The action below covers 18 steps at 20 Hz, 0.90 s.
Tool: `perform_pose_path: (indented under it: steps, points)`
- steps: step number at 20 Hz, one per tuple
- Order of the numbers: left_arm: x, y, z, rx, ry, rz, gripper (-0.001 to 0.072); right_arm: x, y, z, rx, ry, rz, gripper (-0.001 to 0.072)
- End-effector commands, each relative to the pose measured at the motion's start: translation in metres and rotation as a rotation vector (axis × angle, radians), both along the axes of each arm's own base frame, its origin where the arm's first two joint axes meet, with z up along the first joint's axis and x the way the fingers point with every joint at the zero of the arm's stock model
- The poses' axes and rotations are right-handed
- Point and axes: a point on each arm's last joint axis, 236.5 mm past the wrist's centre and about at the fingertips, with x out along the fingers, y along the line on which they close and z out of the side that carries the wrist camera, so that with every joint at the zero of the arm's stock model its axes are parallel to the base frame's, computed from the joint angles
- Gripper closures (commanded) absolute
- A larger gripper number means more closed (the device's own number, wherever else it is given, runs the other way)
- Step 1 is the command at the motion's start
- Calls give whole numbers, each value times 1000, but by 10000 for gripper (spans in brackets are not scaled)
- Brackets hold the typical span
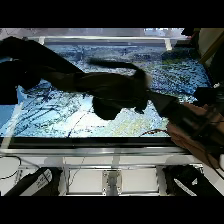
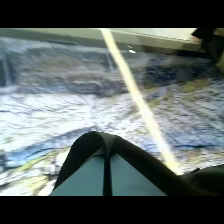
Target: Fold the clothes and pants, and hang the long-sleeved shirts on hangers.
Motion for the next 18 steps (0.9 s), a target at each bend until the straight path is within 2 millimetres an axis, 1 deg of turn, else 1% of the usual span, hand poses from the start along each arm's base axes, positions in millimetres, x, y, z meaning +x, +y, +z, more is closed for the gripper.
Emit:
perform_pose_path:
  steps: [1,3,4,5,7,8,9,10,11,12,14,15,16,18]
  points:
    - [-63,25,15,131,41,165,698,-14,-19,-4,-205,18,-13,689]
    - [-73,18,-2,124,125,132,698,1,-15,-36,-274,116,-7,690]
    - [-69,17,-9,122,148,120,697,13,-14,-48,-315,136,-16,690]
    - [-61,16,-15,107,167,118,698,27,-15,-58,-353,140,-38,690]
    - [-39,12,-34,68,219,107,698,63,-24,-75,-388,165,-116,690]
    - [-25,8,-44,60,233,93,698,81,-30,-80,-378,179,-155,690]
    - [-13,4,-49,53,233,87,698,95,-34,-83,-374,177,-183,690]
    - [-2,1,-51,47,218,85,697,104,-37,-83,-392,164,-199,690]
    - [5,0,-48,41,192,92,698,109,-40,-79,-401,154,-208,690]
    - [10,0,-42,37,165,103,697,110,-40,-69,-407,126,-211,689]
    - [7,2,-33,42,134,113,698,105,-40,-40,-426,50,-206,689]
    - [3,5,-30,60,127,122,698,100,-40,-25,-442,22,-200,688]
    - [-6,4,-24,71,119,120,698,91,-40,-12,-460,9,-183,689]
    - [-32,7,-3,108,76,134,698,62,-38,11,-529,-19,-118,689]
